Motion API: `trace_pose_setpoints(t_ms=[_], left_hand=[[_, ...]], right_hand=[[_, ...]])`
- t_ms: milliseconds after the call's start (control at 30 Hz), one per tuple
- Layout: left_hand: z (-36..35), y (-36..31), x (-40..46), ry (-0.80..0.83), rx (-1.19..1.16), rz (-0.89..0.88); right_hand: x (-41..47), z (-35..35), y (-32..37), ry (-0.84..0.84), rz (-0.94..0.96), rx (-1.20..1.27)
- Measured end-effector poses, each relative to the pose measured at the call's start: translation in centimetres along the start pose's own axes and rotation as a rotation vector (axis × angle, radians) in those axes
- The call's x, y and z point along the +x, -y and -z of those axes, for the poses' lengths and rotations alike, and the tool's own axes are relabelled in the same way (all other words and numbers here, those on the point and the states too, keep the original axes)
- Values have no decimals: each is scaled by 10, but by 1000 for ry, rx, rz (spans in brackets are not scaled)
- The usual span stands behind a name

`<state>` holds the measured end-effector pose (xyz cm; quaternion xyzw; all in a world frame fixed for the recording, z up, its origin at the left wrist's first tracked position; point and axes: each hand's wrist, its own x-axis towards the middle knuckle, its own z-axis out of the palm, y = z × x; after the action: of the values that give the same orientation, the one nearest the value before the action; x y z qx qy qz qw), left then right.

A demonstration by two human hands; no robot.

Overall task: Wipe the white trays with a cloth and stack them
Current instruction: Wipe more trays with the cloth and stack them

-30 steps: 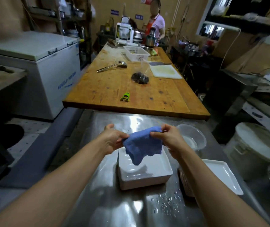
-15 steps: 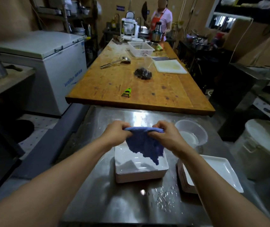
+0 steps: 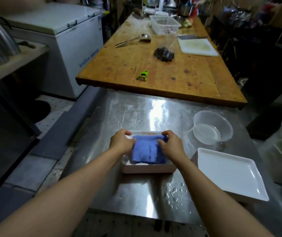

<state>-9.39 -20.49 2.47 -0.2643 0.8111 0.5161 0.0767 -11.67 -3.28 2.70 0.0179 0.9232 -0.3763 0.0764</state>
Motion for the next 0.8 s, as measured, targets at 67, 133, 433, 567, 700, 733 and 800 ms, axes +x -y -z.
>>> trace_pose_setpoints(t_ms=[67,133,433,567,700,733,800], left_hand=[[1,8,2,-35,171,-53],[3,14,4,-75,251,-96],[11,37,4,-108,420,-33],[13,40,2,-66,390,-54],[15,39,1,-62,343,-110],[16,40,0,-60,322,-123],[16,42,-2,-57,281,-137]], right_hand=[[-4,-5,-6,-18,10,-88],[-10,-10,-9,-51,91,-173],[-23,-53,-15,285,403,-529],[-17,-43,-28,180,288,-599],[-10,-40,-23,97,135,-588],[-9,-45,-18,111,119,-567],[-8,-60,-6,155,156,-529]])
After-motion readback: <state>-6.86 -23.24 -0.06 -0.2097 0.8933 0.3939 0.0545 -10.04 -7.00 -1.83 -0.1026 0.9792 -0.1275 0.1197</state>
